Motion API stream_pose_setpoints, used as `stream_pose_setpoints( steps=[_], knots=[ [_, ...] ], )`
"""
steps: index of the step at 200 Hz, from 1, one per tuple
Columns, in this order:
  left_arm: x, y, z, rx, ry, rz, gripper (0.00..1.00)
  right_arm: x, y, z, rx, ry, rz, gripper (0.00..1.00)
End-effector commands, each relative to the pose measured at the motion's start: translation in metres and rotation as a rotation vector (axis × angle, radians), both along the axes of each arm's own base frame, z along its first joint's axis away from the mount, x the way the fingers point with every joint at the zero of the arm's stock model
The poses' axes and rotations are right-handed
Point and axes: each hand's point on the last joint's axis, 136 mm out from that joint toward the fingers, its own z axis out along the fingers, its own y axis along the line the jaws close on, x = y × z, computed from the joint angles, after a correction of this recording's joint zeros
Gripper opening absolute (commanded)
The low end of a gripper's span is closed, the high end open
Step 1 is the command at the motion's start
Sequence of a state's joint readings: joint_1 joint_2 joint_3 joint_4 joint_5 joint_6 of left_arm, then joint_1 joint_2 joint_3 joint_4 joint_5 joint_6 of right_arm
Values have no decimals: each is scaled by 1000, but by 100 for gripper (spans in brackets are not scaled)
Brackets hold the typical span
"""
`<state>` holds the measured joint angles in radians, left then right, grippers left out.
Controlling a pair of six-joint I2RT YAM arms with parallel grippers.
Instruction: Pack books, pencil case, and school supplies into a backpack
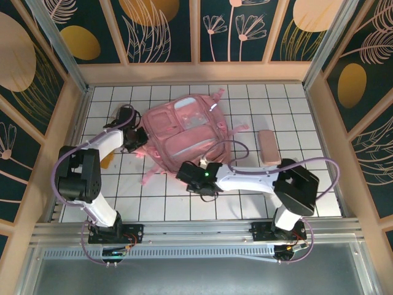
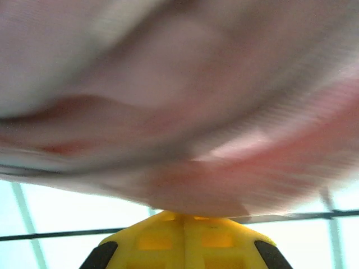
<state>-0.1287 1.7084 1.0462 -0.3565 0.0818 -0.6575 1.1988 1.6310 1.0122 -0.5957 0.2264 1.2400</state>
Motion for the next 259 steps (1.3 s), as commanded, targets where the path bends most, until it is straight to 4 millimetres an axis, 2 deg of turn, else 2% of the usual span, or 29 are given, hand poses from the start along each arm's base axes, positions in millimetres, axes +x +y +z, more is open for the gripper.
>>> stream_pose_setpoints(
  steps=[1,14,22,29,44,50,53,61,90,100,119,131,150,177,189,210,236,259],
  knots=[
    [35,14,9,46,-92,-27,0,-3,-27,8,-41,-6,35,0],
    [37,-2,8,-36,-81,-62,0,0,-12,19,26,-27,106,0],
    [33,-10,8,-95,-74,-60,0,2,10,30,96,-53,181,0],
    [28,-17,8,-147,-65,-60,1,2,30,42,164,-69,238,10],
    [14,-27,10,-215,-52,-79,26,7,71,68,297,-102,299,31],
    [7,-26,7,-206,-37,-77,32,11,82,75,320,-115,276,37],
    [6,-24,16,-198,-57,-77,34,13,88,78,332,-120,261,38],
    [0,-17,21,-159,-62,-71,38,19,102,85,356,-149,220,39],
    [-27,9,41,-23,-63,-23,42,33,144,84,434,-249,49,43],
    [-51,15,29,1,0,-7,44,38,154,77,431,-251,16,43],
    [-84,4,8,-83,85,-14,45,45,163,59,347,-266,-14,43],
    [-96,-6,-5,-158,111,-10,45,49,166,50,288,-270,-40,45],
    [-94,-24,-15,-275,107,-15,47,55,163,35,204,-282,-77,46],
    [-75,-45,-7,-412,43,-36,49,64,159,23,177,-317,-106,44],
    [-72,-48,-5,-441,25,-30,50,65,157,24,184,-323,-108,44],
    [-77,-49,-5,-443,25,-39,50,66,154,33,223,-337,-96,42],
    [-88,-43,-6,-424,17,-12,50,60,149,39,269,-313,-32,40],
    [-89,-51,-6,-497,14,12,50,54,145,47,294,-317,25,39]
  ],
)
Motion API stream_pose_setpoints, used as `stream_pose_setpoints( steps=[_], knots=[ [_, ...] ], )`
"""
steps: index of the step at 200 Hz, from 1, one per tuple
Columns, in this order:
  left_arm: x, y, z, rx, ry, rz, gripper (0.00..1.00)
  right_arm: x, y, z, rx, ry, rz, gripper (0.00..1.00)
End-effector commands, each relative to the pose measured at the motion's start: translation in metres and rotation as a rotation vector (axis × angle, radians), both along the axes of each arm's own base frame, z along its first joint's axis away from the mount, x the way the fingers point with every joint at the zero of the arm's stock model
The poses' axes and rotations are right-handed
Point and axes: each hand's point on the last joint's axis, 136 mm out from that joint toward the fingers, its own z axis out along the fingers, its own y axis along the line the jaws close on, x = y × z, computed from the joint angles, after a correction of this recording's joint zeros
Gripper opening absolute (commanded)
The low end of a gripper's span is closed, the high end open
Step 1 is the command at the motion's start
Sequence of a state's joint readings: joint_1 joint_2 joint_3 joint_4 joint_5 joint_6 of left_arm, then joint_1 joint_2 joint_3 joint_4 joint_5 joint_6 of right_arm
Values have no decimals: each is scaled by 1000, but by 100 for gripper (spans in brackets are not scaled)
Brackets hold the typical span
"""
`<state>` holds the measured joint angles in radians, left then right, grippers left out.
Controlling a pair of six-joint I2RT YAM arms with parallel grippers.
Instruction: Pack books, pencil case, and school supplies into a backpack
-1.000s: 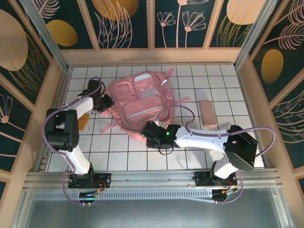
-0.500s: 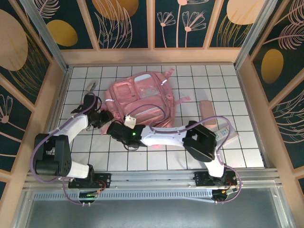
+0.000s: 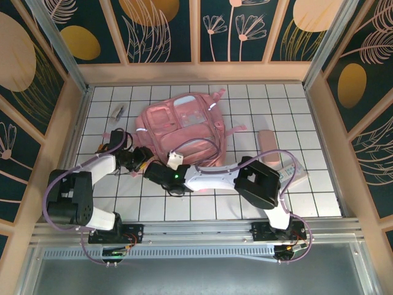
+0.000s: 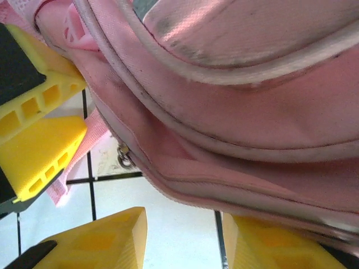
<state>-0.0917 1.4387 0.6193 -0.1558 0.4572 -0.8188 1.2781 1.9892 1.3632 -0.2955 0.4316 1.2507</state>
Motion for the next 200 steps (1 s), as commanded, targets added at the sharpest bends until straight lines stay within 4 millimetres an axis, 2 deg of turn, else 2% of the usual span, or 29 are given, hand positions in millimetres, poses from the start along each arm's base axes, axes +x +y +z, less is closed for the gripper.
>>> stream_pose_setpoints(
  steps=[1,45,67,83,122,126,134,149,167,184,200],
  knots=[
    [4,-12,9,-98,-27,22,50,3,0,33,70,-52,46,39],
    [13,-9,32,-108,-93,81,49,-5,0,34,81,-46,106,35],
    [9,-9,37,-123,-106,118,49,-5,4,29,86,-29,101,35],
    [5,-9,30,-116,-105,135,49,-6,7,25,86,-28,87,35],
    [4,-16,-2,-121,-31,113,48,-4,7,20,98,-13,38,36],
    [5,-17,-3,-123,-29,111,45,-4,7,21,100,-17,38,36],
    [8,-18,-4,-127,-31,107,34,-4,8,21,103,-16,43,36],
    [14,-19,1,-128,-46,108,0,-6,10,19,98,-10,59,36],
    [15,-17,14,-117,-55,113,0,-8,12,13,73,8,74,38],
    [9,-19,30,-142,-26,126,0,-10,7,8,6,17,50,61],
    [-3,-35,44,-236,32,99,0,-10,1,4,-45,11,7,65]
  ],
)
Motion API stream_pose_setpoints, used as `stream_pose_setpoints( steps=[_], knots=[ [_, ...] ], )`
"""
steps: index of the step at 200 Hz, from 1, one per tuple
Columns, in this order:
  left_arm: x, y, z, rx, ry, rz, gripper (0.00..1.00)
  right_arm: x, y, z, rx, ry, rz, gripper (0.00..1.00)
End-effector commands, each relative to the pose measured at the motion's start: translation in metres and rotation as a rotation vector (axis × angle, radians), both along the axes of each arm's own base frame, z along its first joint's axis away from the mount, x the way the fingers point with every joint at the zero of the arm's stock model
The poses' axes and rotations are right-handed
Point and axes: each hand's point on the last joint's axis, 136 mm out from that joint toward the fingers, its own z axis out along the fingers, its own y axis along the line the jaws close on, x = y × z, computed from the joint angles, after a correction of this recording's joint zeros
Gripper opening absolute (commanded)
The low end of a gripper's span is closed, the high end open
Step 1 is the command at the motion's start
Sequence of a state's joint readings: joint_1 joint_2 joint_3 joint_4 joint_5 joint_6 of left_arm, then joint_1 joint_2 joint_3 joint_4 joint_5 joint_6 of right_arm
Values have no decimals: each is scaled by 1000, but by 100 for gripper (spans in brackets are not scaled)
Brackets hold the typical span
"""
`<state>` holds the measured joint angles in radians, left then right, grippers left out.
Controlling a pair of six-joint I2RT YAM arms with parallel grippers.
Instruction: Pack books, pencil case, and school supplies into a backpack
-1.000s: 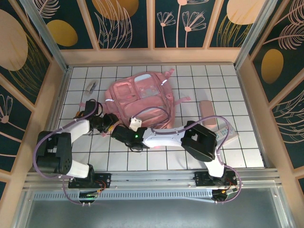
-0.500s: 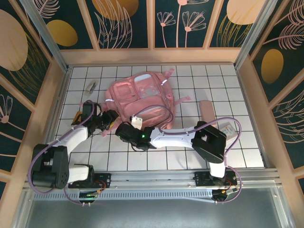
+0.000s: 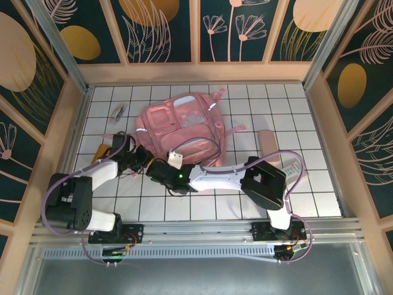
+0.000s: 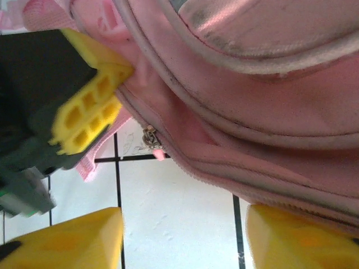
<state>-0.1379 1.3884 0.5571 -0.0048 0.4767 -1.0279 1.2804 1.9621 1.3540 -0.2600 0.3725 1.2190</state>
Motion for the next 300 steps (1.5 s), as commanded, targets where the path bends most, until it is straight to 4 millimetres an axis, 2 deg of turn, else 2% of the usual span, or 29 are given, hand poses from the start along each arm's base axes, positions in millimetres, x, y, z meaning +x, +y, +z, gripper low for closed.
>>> stream_pose_setpoints(
  steps=[1,20,42,63,122,148,154,166,176,185,199,206,220,236,250,266,285,292,300],
  knots=[
    [-9,-18,31,-122,63,-10,0,-2,-9,-6,-93,-11,-52,65],
    [-23,-41,42,-169,115,-124,0,-1,-8,-6,-65,-8,-78,62],
    [-32,-51,48,-165,117,-171,0,5,-14,-3,-23,-10,-145,55],
    [-37,-53,51,-206,115,-143,0,9,-11,4,50,-9,-162,47],
    [-49,-54,39,-211,150,-164,0,15,-27,9,35,3,-230,48],
    [-51,-51,33,-198,148,-150,0,14,-24,14,114,52,-234,47],
    [-51,-51,32,-197,150,-147,0,15,-23,18,133,48,-232,42],
    [-52,-51,30,-201,153,-146,0,15,-23,23,140,38,-230,26],
    [-52,-51,27,-200,160,-144,0,16,-26,24,126,33,-238,20],
    [-51,-52,27,-202,160,-145,0,18,-28,24,109,24,-239,21],
    [-50,-51,27,-203,160,-140,0,19,-29,24,96,16,-234,31],
    [-49,-51,28,-201,156,-138,0,18,-30,23,94,18,-230,32],
    [-50,-51,27,-201,157,-136,0,20,-31,24,93,12,-228,31],
    [-50,-51,28,-207,156,-132,0,23,-34,23,72,-2,-235,17],
    [-51,-51,27,-207,157,-132,0,24,-36,21,46,-13,-238,15],
    [-52,-51,25,-208,158,-133,0,25,-39,20,16,-18,-247,16],
    [-53,-51,25,-209,159,-134,0,26,-47,20,-44,-26,-266,28],
    [-53,-51,25,-210,158,-133,0,26,-50,20,-71,-37,-277,28],
    [-53,-51,25,-210,158,-134,0,27,-52,24,-102,-67,-281,23]
  ],
)
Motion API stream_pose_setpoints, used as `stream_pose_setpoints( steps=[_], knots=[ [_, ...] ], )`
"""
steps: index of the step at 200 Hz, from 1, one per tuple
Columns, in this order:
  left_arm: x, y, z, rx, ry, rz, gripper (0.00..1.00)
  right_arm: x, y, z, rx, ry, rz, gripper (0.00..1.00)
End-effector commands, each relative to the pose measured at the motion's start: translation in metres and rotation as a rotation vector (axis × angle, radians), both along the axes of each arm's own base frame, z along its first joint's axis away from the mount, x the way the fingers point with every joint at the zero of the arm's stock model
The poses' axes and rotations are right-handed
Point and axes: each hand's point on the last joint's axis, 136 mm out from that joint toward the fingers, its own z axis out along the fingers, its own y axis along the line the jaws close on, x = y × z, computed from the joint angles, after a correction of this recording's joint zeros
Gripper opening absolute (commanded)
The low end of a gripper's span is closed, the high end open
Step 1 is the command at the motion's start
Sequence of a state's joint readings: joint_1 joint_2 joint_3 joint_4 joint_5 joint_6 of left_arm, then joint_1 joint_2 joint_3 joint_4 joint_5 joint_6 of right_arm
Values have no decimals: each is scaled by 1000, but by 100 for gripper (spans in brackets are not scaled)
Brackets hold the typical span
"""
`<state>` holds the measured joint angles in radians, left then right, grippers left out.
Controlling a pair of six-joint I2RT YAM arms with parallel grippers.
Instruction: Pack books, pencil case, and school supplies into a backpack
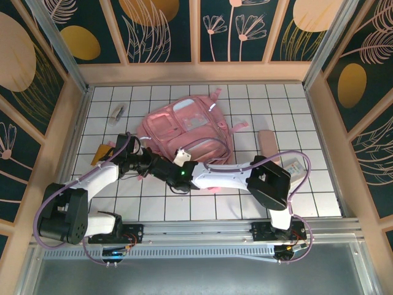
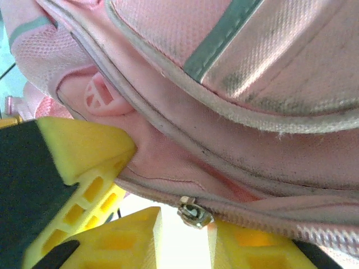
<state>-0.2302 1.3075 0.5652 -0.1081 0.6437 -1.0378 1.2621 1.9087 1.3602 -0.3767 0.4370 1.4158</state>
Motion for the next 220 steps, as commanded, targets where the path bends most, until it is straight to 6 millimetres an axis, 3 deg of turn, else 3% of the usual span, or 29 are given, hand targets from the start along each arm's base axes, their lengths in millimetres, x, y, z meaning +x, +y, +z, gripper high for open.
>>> stream_pose_setpoints(
  steps=[1,53,92,114,190,220],
  knots=[
    [-15,-4,0,-65,123,46,0,16,-24,8,-151,-93,-76,23],
    [-14,-6,-1,-76,126,45,0,15,-22,-10,-201,-75,-74,21],
    [-13,-6,0,-75,124,48,0,13,-17,-9,-185,-96,-55,6],
    [-13,-5,-3,-71,129,52,0,11,-21,-5,-187,-101,-53,2],
    [-3,10,-23,43,96,101,0,-13,-46,7,-199,-119,-18,0],
    [11,16,-28,106,61,77,0,-35,-93,-17,-253,9,-77,0]
  ],
)
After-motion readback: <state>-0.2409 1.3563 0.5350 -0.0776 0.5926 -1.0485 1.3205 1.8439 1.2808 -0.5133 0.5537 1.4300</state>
